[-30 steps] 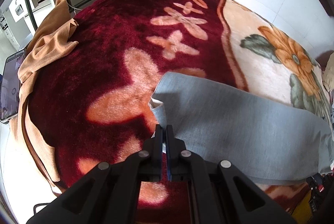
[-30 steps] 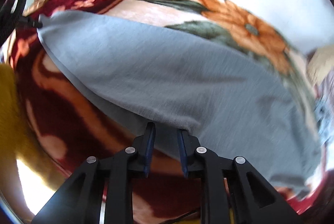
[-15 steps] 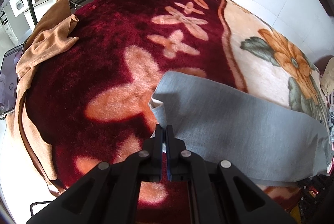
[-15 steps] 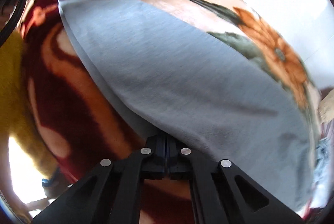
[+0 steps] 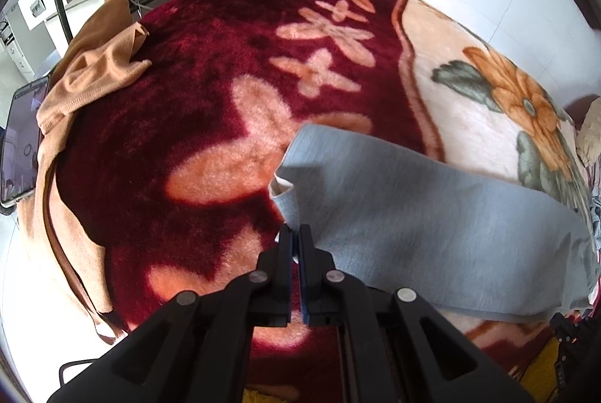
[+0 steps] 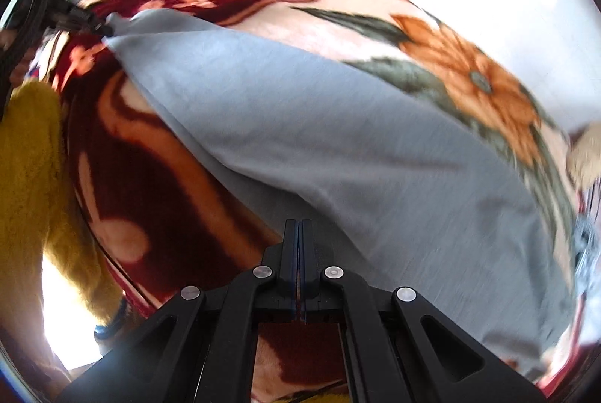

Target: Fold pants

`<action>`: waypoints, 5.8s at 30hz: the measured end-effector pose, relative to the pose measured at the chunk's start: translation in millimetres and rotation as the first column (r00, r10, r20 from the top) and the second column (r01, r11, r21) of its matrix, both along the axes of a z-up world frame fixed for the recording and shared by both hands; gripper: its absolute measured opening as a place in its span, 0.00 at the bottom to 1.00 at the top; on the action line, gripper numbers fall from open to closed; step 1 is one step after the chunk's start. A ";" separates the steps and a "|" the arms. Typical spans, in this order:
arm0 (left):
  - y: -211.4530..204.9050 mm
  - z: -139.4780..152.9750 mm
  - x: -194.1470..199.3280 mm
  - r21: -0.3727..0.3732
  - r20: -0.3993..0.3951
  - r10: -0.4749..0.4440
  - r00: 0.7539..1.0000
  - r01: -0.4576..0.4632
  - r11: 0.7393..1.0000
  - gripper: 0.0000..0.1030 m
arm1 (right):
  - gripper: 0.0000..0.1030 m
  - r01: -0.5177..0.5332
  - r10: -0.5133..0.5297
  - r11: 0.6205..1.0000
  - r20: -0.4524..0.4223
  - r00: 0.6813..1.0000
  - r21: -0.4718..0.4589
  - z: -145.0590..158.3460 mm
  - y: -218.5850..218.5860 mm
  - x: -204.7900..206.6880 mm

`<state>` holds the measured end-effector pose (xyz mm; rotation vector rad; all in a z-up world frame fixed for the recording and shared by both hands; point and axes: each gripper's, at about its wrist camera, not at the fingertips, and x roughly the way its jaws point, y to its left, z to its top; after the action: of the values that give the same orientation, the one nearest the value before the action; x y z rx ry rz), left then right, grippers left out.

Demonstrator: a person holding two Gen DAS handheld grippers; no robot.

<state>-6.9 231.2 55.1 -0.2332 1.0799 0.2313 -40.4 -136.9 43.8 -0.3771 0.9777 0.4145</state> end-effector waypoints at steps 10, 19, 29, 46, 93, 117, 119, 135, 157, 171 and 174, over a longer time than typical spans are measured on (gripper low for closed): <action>-25.2 27.0 -6.9 -0.007 0.051 -0.061 0.997 0.062 0.998 0.20 | 0.20 0.344 -0.333 0.912 -0.090 0.939 0.221 19.3 -90.0 7.2; -87.7 43.0 0.7 -0.038 0.076 -0.184 0.980 0.187 0.982 0.22 | 0.27 0.630 -0.619 0.722 -0.138 0.773 0.287 26.9 -217.5 -2.7; -184.1 41.6 21.8 -0.077 0.056 -0.339 0.939 0.343 0.936 0.22 | 0.31 0.748 -0.733 0.614 -0.169 0.659 0.254 23.8 -353.0 -5.2; -274.9 -8.4 46.2 -0.091 -0.066 -0.443 0.894 0.436 0.895 0.22 | 0.31 0.713 -0.642 0.634 -0.310 0.701 0.299 -24.7 -430.5 38.6; -335.9 -34.1 17.0 -0.027 -0.123 -0.615 0.779 0.617 0.787 0.25 | 0.21 0.717 -0.685 0.672 -0.213 0.697 0.184 -18.2 -456.2 126.1; -333.5 -33.4 14.2 -0.036 -0.099 -0.616 0.782 0.616 0.787 0.26 | 0.49 0.831 -0.643 0.332 -0.538 0.545 0.446 -4.5 -455.1 -20.8; -333.7 -33.7 14.8 -0.037 -0.099 -0.616 0.782 0.616 0.787 0.26 | 0.49 0.853 -0.616 0.227 -0.609 0.500 0.470 -14.5 -456.8 -19.3; -332.8 -32.8 14.0 -0.039 -0.090 -0.619 0.781 0.618 0.785 0.26 | 0.10 0.961 -0.561 -0.120 -0.815 0.141 0.249 -55.8 -472.1 23.4; -332.2 -28.4 18.0 -0.088 -0.093 -0.614 0.784 0.608 0.789 0.26 | 0.42 0.868 -0.771 0.441 -0.398 0.497 0.229 -37.0 -456.3 0.2; -336.2 19.0 65.4 -0.124 0.044 -0.552 0.833 0.553 0.824 0.26 | 0.42 0.692 -0.691 0.697 -0.078 0.718 0.189 54.5 -357.4 31.6; -347.7 31.7 69.5 -0.089 0.079 -0.571 0.817 0.576 0.812 0.26 | 0.42 0.659 -0.656 0.729 -0.088 0.750 0.186 43.8 -334.7 37.2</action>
<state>62.6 -116.5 86.8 0.0013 1.0680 -0.3818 -3.2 -471.6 87.6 0.1807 1.0049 -0.1403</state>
